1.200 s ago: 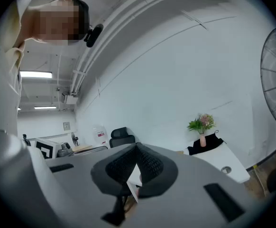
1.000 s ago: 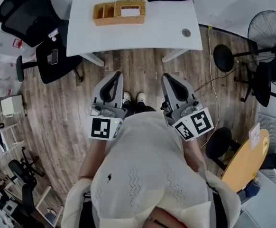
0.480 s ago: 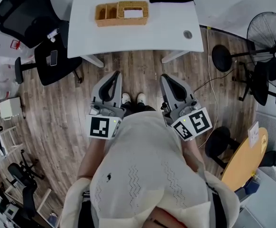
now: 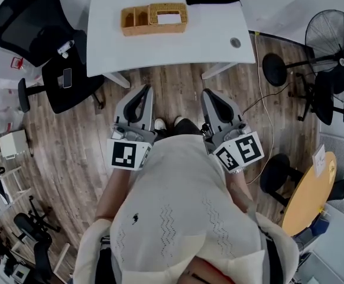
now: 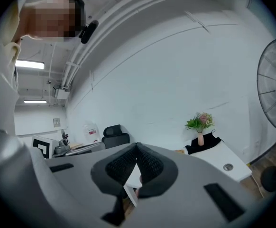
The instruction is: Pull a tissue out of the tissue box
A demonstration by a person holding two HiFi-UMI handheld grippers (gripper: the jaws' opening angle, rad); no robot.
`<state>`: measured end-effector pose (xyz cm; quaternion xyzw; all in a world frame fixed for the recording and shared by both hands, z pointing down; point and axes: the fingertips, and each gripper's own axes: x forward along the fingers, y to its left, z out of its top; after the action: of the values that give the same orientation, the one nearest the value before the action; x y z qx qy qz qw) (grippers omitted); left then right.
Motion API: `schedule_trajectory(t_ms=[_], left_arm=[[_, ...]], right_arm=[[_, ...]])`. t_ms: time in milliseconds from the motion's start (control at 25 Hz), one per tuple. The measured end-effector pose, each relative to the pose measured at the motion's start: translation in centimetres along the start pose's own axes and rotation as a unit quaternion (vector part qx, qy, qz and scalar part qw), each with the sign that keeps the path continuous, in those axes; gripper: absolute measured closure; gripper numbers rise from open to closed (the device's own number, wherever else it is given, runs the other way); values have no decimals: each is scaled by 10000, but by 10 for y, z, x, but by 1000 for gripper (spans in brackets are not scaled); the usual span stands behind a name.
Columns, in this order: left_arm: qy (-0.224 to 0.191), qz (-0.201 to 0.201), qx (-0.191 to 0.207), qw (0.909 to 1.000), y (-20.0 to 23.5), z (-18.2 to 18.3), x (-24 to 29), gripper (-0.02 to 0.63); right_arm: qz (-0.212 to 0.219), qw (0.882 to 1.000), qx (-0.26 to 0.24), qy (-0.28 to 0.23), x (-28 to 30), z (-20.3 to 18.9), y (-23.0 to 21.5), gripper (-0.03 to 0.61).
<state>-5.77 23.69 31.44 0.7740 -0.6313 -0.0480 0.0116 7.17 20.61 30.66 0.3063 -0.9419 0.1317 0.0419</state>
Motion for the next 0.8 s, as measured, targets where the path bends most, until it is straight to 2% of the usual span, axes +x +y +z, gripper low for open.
schedule_trajectory(t_ms=[320,360,400,440,520,800], left_arm=[[-189,51,37,9998,20,7,-2,586],[-192,62,31,9998,22,7,-1,549],[-156,72,25,9998,24,5,-1,483],[-99,90,25,9999,25,3,-1,475],[-17,160,10,9999,28,1,1,525],[135,328,-46,9994,37,-5,17,531]], right_arm=[[201,9998,60,-13,20,1,14,577],[220,9997,59,-12,22,1,15,577],[238,9997,61,-12,25,0,16,577],[256,9996,66,-10,27,0,16,578],[298,9995,70,1,31,0,15,577],[412,9991,61,40,50,3,-3,577]])
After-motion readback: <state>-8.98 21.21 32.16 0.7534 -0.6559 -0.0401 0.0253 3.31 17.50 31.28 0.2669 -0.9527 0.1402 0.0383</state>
